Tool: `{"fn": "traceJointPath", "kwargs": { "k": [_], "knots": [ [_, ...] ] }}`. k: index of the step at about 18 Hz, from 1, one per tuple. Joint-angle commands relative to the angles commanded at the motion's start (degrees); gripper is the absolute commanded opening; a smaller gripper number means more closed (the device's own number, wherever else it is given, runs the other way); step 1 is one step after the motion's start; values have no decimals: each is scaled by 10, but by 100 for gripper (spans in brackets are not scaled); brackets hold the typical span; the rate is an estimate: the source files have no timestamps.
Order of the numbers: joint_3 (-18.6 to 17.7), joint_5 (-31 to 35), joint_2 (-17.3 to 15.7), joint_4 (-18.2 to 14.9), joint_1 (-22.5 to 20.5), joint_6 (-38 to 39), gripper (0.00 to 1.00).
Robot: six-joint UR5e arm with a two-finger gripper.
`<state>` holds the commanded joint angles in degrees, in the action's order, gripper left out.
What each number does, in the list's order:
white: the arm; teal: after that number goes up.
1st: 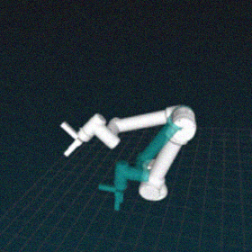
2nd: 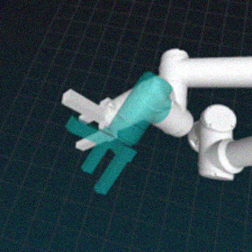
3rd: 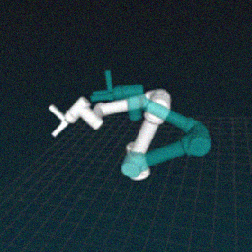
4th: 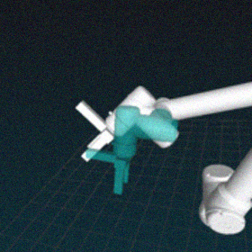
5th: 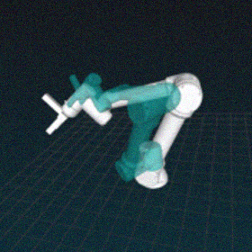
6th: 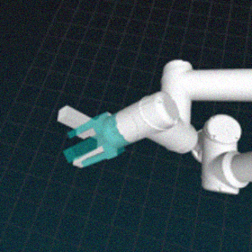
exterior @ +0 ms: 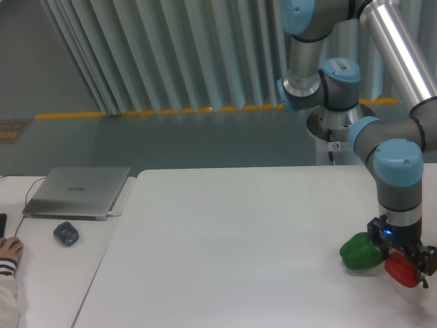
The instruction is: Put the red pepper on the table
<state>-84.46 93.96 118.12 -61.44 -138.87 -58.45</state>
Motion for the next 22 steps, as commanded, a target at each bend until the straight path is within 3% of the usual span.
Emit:
{"fn": "traceJointPath", "kwargs": {
  "k": [1, 16, 22],
  "knots": [
    [0, 0, 0, 0, 0, -1, 100],
    [7, -2, -18, -1, -2, -10, 100],
    [8, -3, -36, -5, -5, -126, 100]
  ]
}}
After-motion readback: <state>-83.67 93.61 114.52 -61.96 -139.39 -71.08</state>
